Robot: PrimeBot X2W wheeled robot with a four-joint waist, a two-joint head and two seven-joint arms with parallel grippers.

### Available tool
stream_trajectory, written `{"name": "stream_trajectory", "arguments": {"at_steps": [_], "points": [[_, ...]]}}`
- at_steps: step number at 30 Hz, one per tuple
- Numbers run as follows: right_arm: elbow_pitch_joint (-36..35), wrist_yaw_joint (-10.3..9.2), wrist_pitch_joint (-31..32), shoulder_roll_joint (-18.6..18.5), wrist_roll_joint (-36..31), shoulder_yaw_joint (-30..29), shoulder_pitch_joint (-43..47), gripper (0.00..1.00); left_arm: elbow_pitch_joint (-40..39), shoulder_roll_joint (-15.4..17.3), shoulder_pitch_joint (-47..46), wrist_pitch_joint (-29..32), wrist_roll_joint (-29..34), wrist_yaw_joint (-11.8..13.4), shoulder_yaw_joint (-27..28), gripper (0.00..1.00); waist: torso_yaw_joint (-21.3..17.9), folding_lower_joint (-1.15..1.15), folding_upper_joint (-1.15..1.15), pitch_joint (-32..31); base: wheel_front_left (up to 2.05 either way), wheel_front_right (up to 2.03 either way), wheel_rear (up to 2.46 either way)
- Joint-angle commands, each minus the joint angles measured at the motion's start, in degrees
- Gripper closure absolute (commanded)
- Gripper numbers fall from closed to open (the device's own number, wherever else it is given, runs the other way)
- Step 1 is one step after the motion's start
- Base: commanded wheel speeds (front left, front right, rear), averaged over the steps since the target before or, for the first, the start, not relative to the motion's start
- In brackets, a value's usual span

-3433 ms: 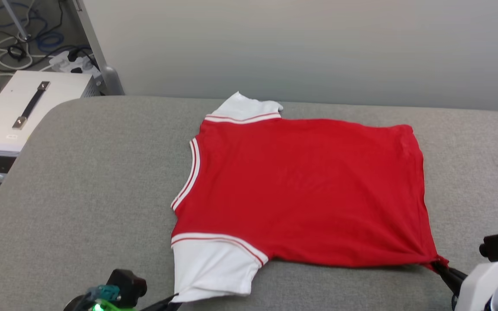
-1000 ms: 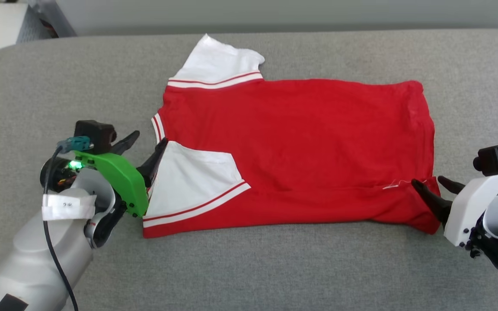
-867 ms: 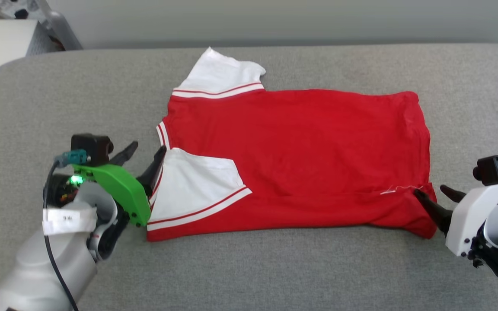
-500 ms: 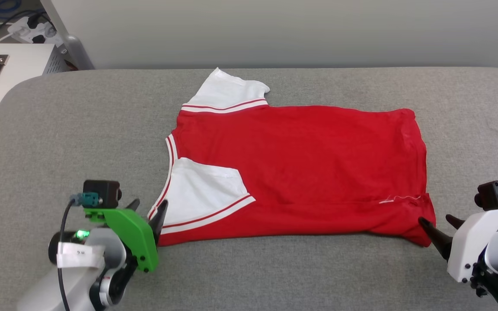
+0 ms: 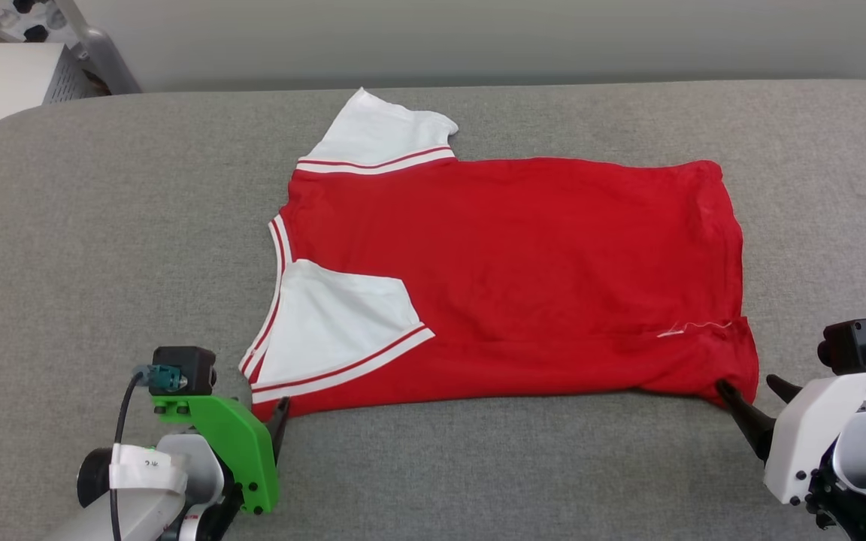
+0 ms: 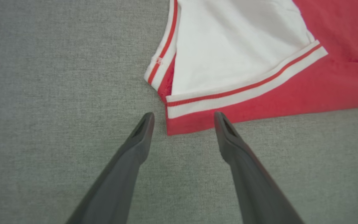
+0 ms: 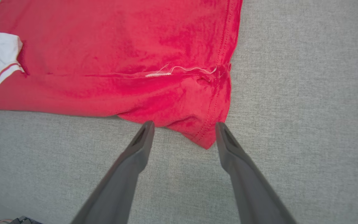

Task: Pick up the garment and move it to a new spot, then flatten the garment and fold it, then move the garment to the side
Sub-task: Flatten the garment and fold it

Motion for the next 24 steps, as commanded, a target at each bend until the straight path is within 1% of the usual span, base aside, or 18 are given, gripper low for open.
{"name": "stream_trajectory", "arguments": {"at_steps": [1,4,7,9,13,14,15,16,17,19,24], "points": [[-0.8,-0.05,0.3,0.4,-0.5,-0.1,0.6,0.0,0.1,0.4,0.4,0.1,0.4,0.5,0.2,0.0,-0.8,0.0,0.0,1.3,0.0,0.0,0.0],[-1.8,-0.05,0.7,0.9,-0.6,-0.2,0.5,0.0,1.7,-0.3,0.0,-0.5,0.2,1.5,1.0,0.0,-1.5,0.0,0.0,2.9,0.0,0.0,0.0],[-1.9,-0.05,0.7,1.0,-0.6,-0.1,0.4,0.0,3.3,-0.9,-0.3,-1.0,0.0,1.8,1.5,0.0,-2.0,0.0,0.0,3.9,0.0,0.0,0.0],[-1.8,-0.05,0.6,1.0,-0.6,0.1,0.3,0.0,4.4,-1.5,-0.5,-1.4,-0.4,1.6,1.9,0.0,-2.2,0.0,0.0,4.5,0.0,0.0,0.0],[-1.6,-0.05,0.3,0.9,-0.6,0.3,0.0,0.0,6.2,-1.9,-0.4,0.2,-1.1,1.0,1.1,0.0,-2.5,0.0,0.0,5.2,0.0,0.0,0.0],[-1.5,-0.05,0.2,0.9,-0.6,0.3,-0.2,0.0,6.5,-2.0,-0.3,1.0,-1.4,0.9,0.8,0.04,-2.6,0.0,0.0,5.4,0.0,0.0,0.0],[-1.4,-0.05,0.1,0.8,-0.6,0.3,-0.3,0.0,7.0,-2.0,-0.3,1.8,-1.8,0.5,0.5,0.51,-2.6,0.0,0.0,5.6,0.0,0.0,0.0],[-1.3,-0.05,0.0,0.8,-0.6,0.3,-0.4,0.0,7.4,-2.2,-0.2,2.3,-2.0,0.1,0.3,0.85,-2.6,0.0,0.0,5.6,0.0,0.0,0.0],[-1.2,-0.05,-0.1,0.8,-0.7,0.2,-0.6,0.0,7.6,-2.4,-0.3,2.7,-2.3,-0.4,0.1,1.0,-2.5,0.0,0.0,5.7,0.0,0.0,0.0],[-0.9,-0.05,-0.3,0.6,-0.8,0.1,-0.7,0.0,7.7,-2.7,-0.4,2.7,-2.4,-0.9,0.1,1.0,-2.3,0.0,0.0,5.6,0.0,0.0,0.0],[0.2,-0.05,-0.6,0.1,-1.5,-0.3,-0.6,0.0,7.3,-3.2,-0.9,0.3,-2.0,-1.5,0.9,1.0,-1.5,0.0,0.0,4.4,0.0,0.0,0.0]]}}
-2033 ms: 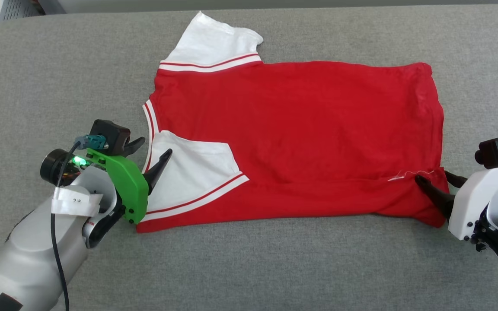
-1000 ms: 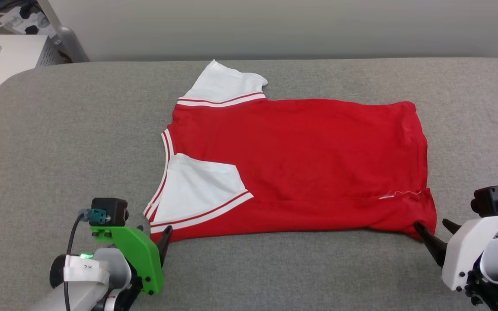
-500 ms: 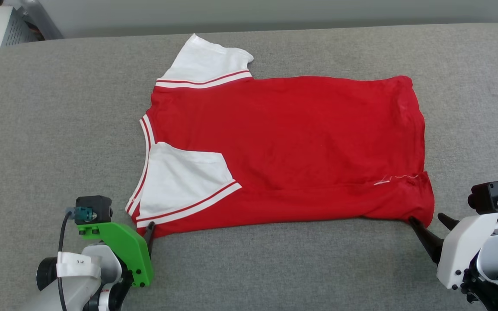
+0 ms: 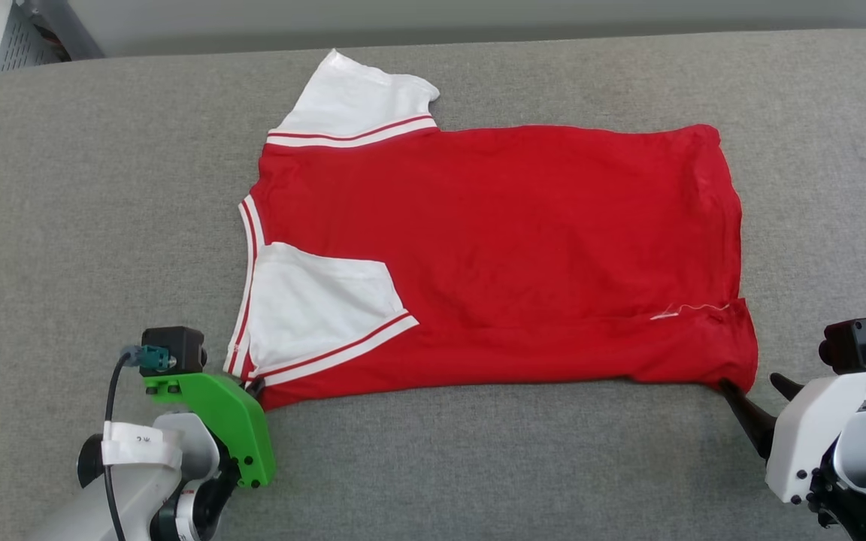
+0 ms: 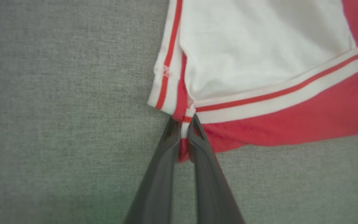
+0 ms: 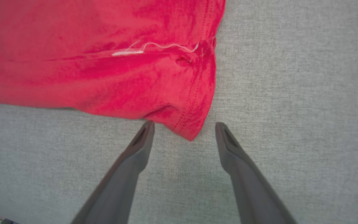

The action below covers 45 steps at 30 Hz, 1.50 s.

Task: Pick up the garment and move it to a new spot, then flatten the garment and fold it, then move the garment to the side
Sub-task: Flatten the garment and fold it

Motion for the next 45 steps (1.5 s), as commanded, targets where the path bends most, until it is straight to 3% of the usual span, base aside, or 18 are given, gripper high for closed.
{"name": "stream_trajectory", "arguments": {"at_steps": [1,7,12,26,27,28,29,30,31,45], "points": [[0.5,-0.05,-0.3,-0.3,-0.5,-0.2,-0.4,0.0,0.7,-0.7,1.1,-0.3,-0.2,-0.1,-0.7,1.0,0.6,0.0,0.0,-1.0,0.0,0.0,0.0],[2.7,-0.05,-0.5,-0.1,-1.1,-0.9,-0.9,0.0,-2.1,-0.4,0.5,-3.9,0.7,-0.7,0.7,1.0,1.8,0.0,0.0,-2.8,0.0,0.0,0.0],[5.1,-0.05,-0.5,0.9,-2.0,-2.2,-2.0,0.0,-5.7,0.5,0.2,-5.8,2.0,0.3,1.5,1.0,2.8,0.0,0.0,-3.1,0.0,0.0,0.0],[12.3,-0.05,0.4,3.2,-4.7,-2.2,-5.1,0.0,-11.0,1.8,0.0,-6.0,3.6,1.7,1.1,1.0,4.7,0.0,0.0,-0.4,0.0,0.0,0.0],[12.9,-0.05,0.7,3.2,-4.8,-2.1,-5.2,0.21,-11.0,1.8,0.0,-6.0,3.7,1.7,1.1,1.0,4.7,0.0,0.0,-0.1,0.0,0.0,0.0],[13.4,-0.05,0.8,3.1,-4.9,-1.9,-5.3,0.52,-10.9,1.9,-0.1,-6.1,3.7,1.6,1.1,1.0,4.8,0.0,0.0,0.0,0.0,0.0,0.0],[13.8,-0.05,0.9,3.2,-4.9,-1.8,-5.4,0.65,-10.9,1.9,-0.2,-6.1,3.7,1.6,1.1,1.0,4.9,0.0,0.0,0.2,0.0,0.0,0.0],[14.3,-0.05,1.1,3.1,-4.7,-1.4,-5.5,0.92,-10.9,1.9,-0.2,-6.1,3.7,1.6,1.1,1.0,4.9,0.0,0.0,0.3,0.0,0.0,0.0],[14.5,-0.05,1.3,3.1,-4.5,-1.2,-5.6,1.0,-10.8,1.9,-0.3,-6.0,3.7,1.5,1.1,1.0,4.9,0.0,0.0,0.4,0.0,0.0,0.0],[15.0,-0.05,2.0,-2.5,-1.2,-2.7,-4.3,1.0,-7.6,2.4,1.9,-4.6,3.1,0.3,-0.9,1.0,4.5,0.0,0.0,-4.3,0.0,0.0,0.0]]}}
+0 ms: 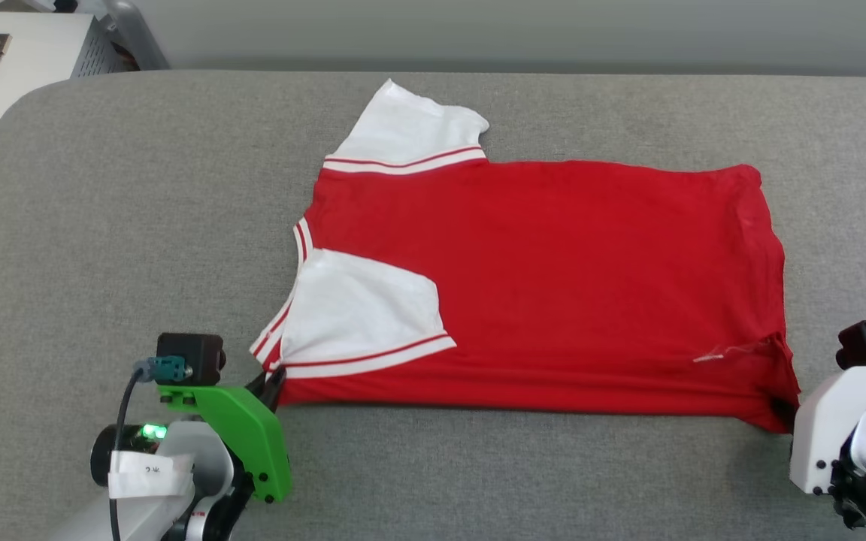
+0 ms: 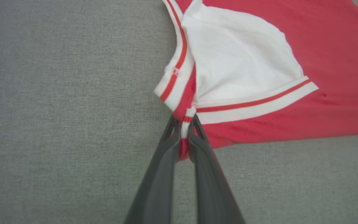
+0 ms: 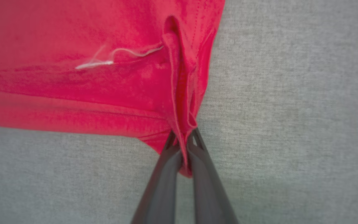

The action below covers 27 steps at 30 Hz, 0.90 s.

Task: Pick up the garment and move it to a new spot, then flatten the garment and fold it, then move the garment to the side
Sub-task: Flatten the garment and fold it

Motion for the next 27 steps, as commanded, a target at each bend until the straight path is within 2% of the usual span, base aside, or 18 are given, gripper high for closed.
{"name": "stream_trajectory", "arguments": {"at_steps": [1,7,11,20,27], "points": [[0.0,-0.11,0.6,-1.7,0.2,-0.7,1.5,1.0,0.9,0.5,1.3,0.4,-0.2,-0.2,-0.3,1.0,-0.1,0.0,0.0,-1.7,0.0,0.0,0.0],[-1.7,-0.11,2.8,-4.8,2.9,-1.0,5.0,1.0,1.6,-0.1,4.3,2.1,-1.4,-0.2,-2.3,1.0,0.5,0.0,0.0,-4.8,0.0,0.0,0.0],[-3.8,-0.11,4.6,-5.5,4.2,-1.8,8.7,1.0,1.4,-0.3,7.1,2.8,-2.3,0.2,-3.4,1.0,1.0,0.0,0.0,-6.4,0.0,0.0,0.0],[-8.8,-0.11,7.5,-3.4,4.8,-3.5,15.4,1.0,0.8,-0.5,10.5,4.3,-3.4,1.0,-5.2,1.0,1.4,0.0,0.0,-6.7,0.0,0.0,0.0],[-7.6,-0.11,6.1,-2.4,4.0,-2.6,15.1,1.0,2.7,-1.8,9.8,4.0,-3.1,0.2,-5.7,1.0,1.1,0.0,0.0,-5.1,0.0,0.0,0.0]]}}
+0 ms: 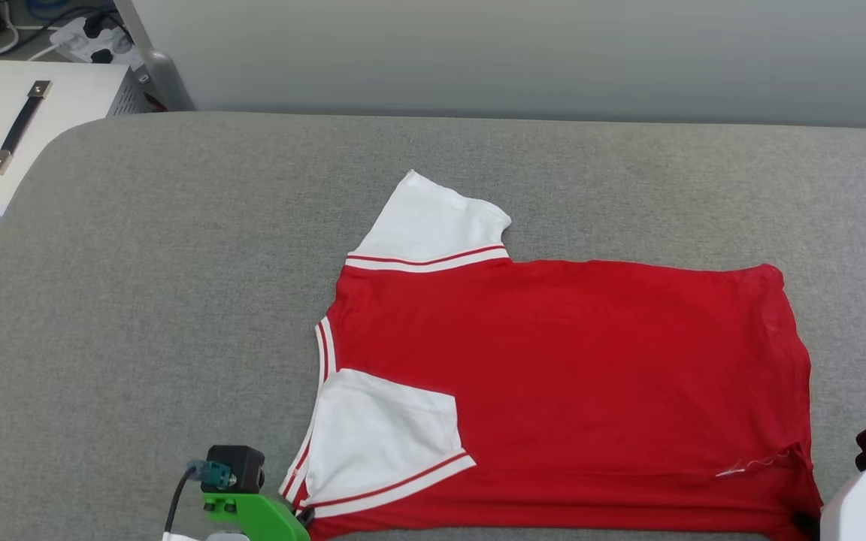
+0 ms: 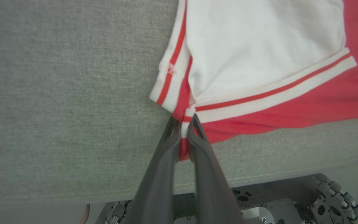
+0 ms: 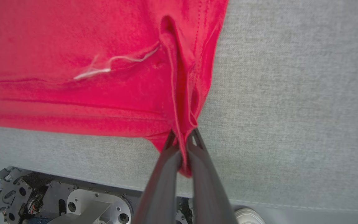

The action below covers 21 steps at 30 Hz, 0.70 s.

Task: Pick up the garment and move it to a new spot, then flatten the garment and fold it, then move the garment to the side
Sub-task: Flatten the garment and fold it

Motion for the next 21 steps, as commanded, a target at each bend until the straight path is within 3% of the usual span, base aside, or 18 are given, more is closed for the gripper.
{"name": "stream_trajectory", "arguments": {"at_steps": [1,12,13,14,15,21], "points": [[0.6,-0.1,-0.6,0.1,-0.4,0.3,-0.2,1.0,0.8,0.0,-0.2,0.1,0.1,-0.2,-0.2,1.0,-0.1,0.0,0.0,0.6,0.0,0.0,0.0],[4.2,-0.1,-2.7,0.1,-0.2,2.3,-2.6,1.0,3.9,-1.3,-1.6,0.4,0.5,-1.6,-0.8,1.0,-0.3,0.0,0.0,1.6,0.0,0.0,0.0],[4.5,-0.1,-2.8,0.1,-0.2,2.3,-2.7,1.0,4.1,-1.3,-1.7,0.2,0.6,-1.6,-0.8,0.55,-0.4,0.0,0.0,1.3,0.0,0.0,0.0],[4.7,-0.1,-3.0,0.2,-0.1,2.2,-2.8,0.67,4.3,-1.3,-1.8,-0.1,0.8,-1.5,-0.7,0.0,-0.4,0.0,0.0,1.1,0.0,0.0,0.0],[4.8,-0.1,-3.3,0.3,0.2,2.1,-2.8,0.0,4.5,-1.3,-1.9,-0.4,0.9,-1.4,-0.6,0.0,-0.5,0.0,0.0,0.8,0.0,0.0,0.0],[3.2,-0.1,-6.0,0.0,1.0,1.9,-3.3,0.0,3.6,-1.0,-2.1,-2.6,1.5,-1.3,0.3,0.0,-1.0,0.0,0.0,-1.9,0.0,0.0,0.0]]}}
